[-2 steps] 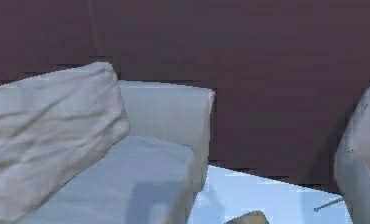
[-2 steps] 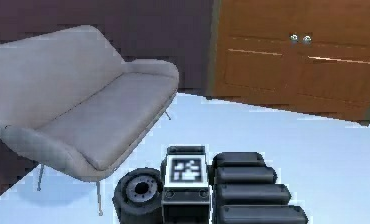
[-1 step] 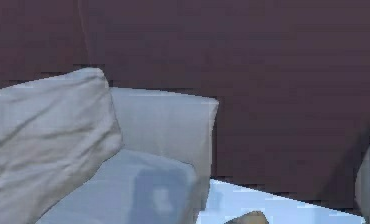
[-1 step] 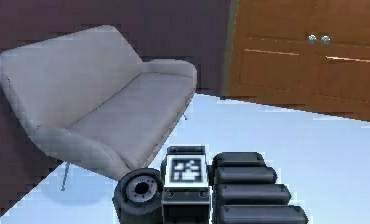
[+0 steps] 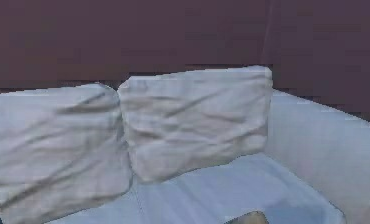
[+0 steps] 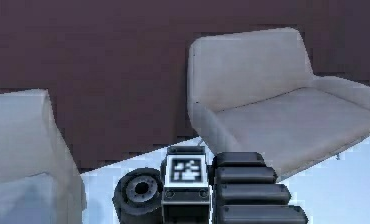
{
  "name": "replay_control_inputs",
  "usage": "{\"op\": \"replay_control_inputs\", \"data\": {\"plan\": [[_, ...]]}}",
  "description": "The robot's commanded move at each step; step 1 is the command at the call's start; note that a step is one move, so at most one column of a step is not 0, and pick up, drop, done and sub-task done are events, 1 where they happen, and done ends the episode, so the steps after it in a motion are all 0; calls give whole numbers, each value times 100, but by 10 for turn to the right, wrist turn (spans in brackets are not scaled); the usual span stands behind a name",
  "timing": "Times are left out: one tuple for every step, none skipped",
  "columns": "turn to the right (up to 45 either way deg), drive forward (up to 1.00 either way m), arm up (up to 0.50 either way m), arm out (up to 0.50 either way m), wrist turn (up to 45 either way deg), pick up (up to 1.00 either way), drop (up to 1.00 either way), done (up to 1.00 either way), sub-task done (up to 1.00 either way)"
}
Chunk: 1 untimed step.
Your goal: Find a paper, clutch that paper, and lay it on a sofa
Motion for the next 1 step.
{"op": "replay_control_inputs", "data": {"plan": [[-450,0,0,0,0,0,0,0,0]]}}
